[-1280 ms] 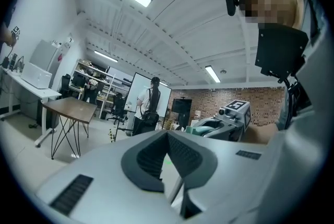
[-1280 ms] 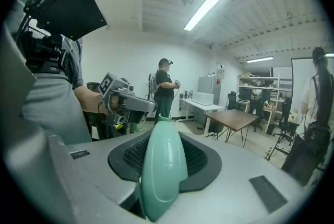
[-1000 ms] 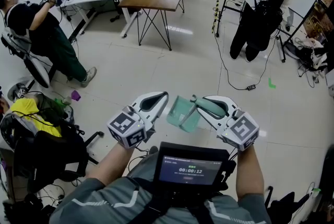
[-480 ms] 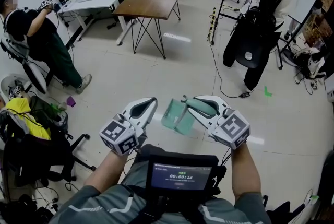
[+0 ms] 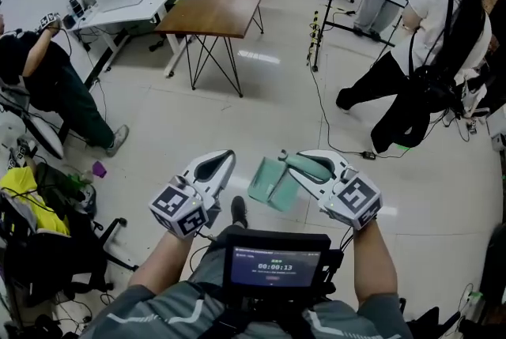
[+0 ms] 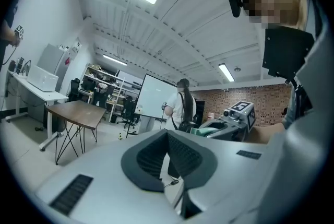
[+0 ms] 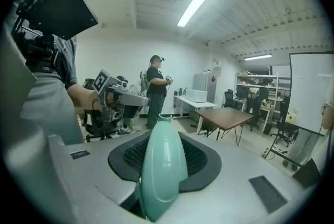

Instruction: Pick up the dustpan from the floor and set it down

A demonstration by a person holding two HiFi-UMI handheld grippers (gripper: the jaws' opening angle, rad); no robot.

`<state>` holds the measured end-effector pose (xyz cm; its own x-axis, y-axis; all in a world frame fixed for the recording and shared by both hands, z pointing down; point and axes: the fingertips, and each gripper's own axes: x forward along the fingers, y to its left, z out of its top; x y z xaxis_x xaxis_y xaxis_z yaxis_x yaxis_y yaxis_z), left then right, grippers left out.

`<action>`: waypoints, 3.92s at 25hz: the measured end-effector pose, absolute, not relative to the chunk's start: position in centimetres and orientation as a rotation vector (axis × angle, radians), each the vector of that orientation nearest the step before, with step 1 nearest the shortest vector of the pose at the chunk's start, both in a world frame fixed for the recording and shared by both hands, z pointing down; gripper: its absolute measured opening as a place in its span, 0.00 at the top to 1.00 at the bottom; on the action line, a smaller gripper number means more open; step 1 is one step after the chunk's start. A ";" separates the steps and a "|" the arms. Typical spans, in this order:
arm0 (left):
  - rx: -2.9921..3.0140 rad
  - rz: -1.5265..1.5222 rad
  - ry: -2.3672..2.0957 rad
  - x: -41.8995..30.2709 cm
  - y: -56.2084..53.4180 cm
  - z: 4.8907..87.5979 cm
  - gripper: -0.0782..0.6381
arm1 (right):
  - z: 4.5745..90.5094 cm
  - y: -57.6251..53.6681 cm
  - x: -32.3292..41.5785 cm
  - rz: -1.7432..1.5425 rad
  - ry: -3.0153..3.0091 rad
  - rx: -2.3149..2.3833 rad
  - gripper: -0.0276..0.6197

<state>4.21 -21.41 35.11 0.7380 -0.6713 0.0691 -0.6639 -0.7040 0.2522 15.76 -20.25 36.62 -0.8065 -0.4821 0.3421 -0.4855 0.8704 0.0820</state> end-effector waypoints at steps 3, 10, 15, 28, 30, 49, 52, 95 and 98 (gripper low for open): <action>2.689 -0.066 -1.034 2.5 -28.0 35.0 0.87 | 37.1 -25.7 14.5 0.034 -2.683 0.738 0.73; 2.710 -0.050 -0.942 -2.8 -44.3 34.4 0.87 | 36.6 -41.1 9.5 0.047 -2.664 0.811 0.73; 2.713 -0.025 -0.914 -4.5 -52.6 35.9 0.87 | 37.6 -49.8 8.6 0.063 -2.665 0.855 0.73; 2.672 -0.020 -1.033 0.7 -64.0 35.4 0.87 | 36.5 -64.0 11.2 -0.011 -2.703 0.706 0.73; 2.673 -0.024 -1.066 1.1 -65.4 35.2 0.87 | 36.1 -65.4 11.6 -0.027 -2.719 0.686 0.73; 2.631 0.011 -1.055 5.2 -74.7 41.0 0.87 | 42.7 -74.9 15.1 0.060 -2.679 0.619 0.73; 2.579 0.046 -1.044 5.4 -76.2 46.2 0.87 | 47.7 -76.5 15.3 0.079 -2.667 0.605 0.73; 2.338 0.299 -0.944 7.4 -84.6 92.6 0.87 | 99.8 -81.2 14.0 0.166 -2.414 0.246 0.59; 2.348 0.300 -0.938 7.5 -83.5 92.0 0.87 | 99.0 -79.5 14.4 0.191 -2.418 0.260 0.59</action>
